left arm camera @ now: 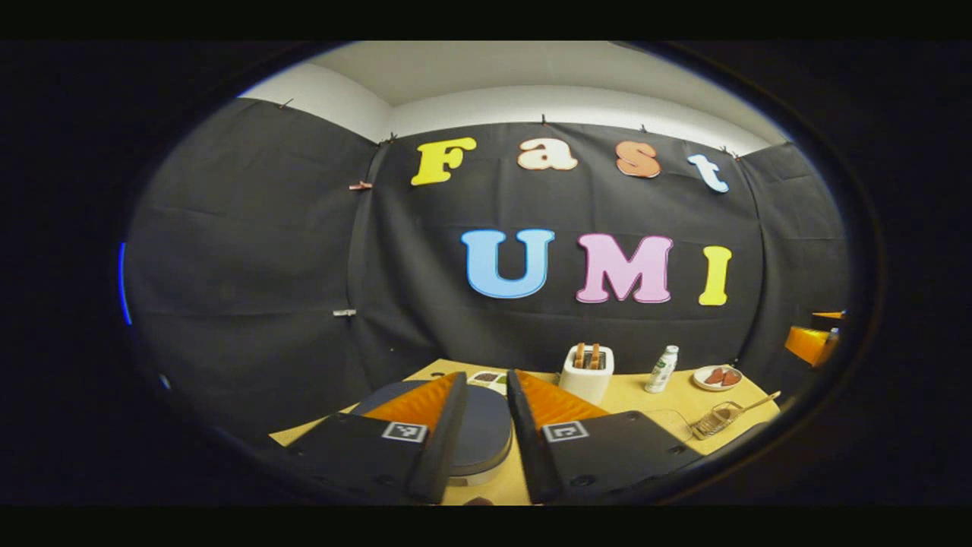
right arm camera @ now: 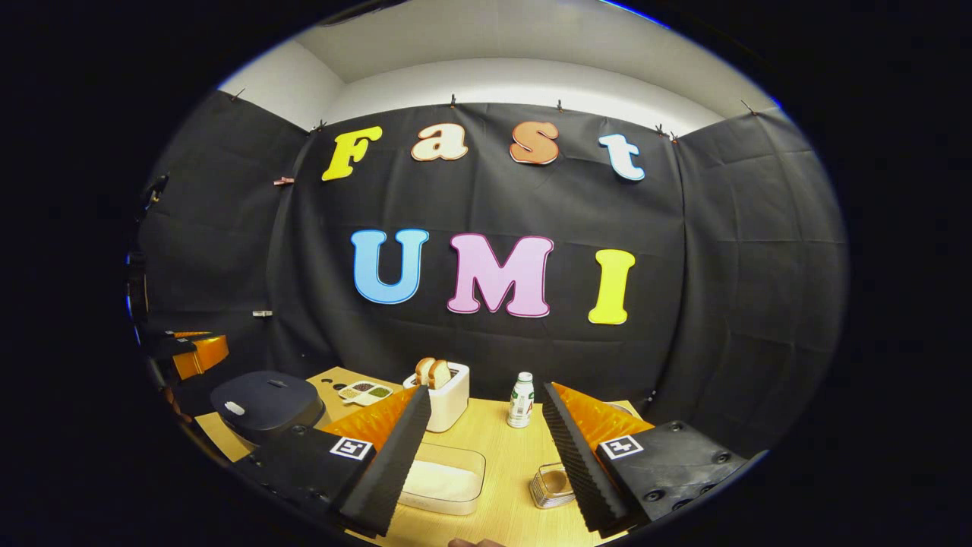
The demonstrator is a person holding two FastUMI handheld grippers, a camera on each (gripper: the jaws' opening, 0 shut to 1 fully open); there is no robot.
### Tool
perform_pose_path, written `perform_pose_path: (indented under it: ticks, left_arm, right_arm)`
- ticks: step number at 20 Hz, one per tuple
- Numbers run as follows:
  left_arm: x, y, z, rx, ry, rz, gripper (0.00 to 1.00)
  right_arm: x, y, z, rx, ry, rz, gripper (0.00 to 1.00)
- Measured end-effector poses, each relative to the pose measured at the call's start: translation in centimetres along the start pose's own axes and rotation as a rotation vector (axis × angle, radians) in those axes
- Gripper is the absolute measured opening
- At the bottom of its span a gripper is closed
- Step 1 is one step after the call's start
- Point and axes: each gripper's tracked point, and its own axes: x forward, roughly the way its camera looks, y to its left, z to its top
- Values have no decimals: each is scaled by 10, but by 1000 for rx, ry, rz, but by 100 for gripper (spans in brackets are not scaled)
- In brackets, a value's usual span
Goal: Close the left gripper, press the button to open the rice cooker; take a wooden spoon from the chopstick holder with the right hand, scoop a spoonful of rice and pour it into the rice cooker, then put the wooden spoon back into the chopstick holder.
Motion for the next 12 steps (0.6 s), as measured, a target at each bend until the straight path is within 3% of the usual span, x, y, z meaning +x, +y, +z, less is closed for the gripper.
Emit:
perform_pose_path:
  ticks: [2,8,12]
  left_arm:
    - [7,9,-13,2,37,21,19]
    - [26,35,-42,-38,123,41,12]
    - [38,54,-77,-128,219,44,8]
  right_arm:
    - [2,4,-2,0,5,7,92]
    - [7,10,-7,0,14,9,92]
    - [10,11,-15,-1,29,3,93]
